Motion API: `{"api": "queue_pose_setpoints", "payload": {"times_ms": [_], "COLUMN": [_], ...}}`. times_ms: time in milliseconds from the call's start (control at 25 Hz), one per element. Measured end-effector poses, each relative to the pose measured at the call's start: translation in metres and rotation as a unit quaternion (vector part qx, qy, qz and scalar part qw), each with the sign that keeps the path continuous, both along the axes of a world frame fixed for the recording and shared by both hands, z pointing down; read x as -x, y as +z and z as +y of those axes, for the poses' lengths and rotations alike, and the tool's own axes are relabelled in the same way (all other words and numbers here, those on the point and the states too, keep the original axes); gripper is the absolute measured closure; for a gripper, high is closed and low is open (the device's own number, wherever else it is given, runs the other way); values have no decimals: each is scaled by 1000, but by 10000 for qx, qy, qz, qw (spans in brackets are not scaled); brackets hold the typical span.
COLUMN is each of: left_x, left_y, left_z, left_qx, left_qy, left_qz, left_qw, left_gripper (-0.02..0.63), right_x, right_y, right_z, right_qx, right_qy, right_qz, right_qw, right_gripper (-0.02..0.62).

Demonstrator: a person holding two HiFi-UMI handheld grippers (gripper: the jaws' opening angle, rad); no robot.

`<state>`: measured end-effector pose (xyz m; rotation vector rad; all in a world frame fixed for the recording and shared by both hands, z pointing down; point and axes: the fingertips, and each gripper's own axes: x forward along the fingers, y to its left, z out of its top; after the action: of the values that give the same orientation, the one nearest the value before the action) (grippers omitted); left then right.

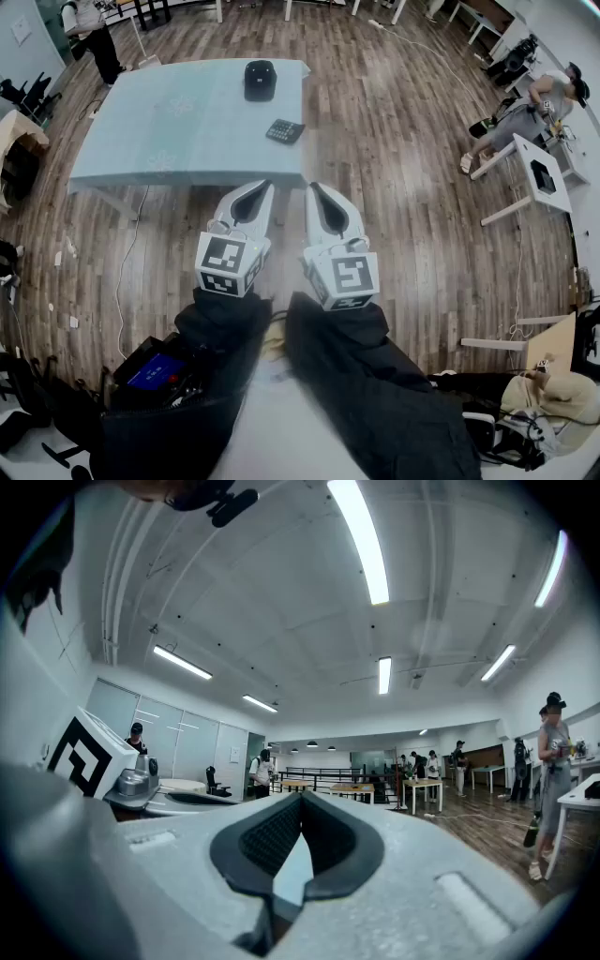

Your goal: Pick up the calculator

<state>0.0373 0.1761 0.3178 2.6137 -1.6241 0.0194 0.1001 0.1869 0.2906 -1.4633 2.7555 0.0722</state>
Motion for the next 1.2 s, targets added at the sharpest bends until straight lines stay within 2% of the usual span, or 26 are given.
{"api": "queue_pose_setpoints", "payload": {"times_ms": [880,1200], "left_x": [6,56], "left_y": [14,31], "left_z": [1,15], "left_qx": [158,406], "left_qy": [-25,51], "left_qz": [45,-25], "left_qw": [9999,9992], "left_gripper": [604,604], "right_x": [-1,49], "right_y": [12,25], "right_z": [-3,8], "right_qx": [125,404], "right_qy": [96,150], "right_qz": [-100,61], "right_qw": [9998,9991], "right_gripper": [597,596]}}
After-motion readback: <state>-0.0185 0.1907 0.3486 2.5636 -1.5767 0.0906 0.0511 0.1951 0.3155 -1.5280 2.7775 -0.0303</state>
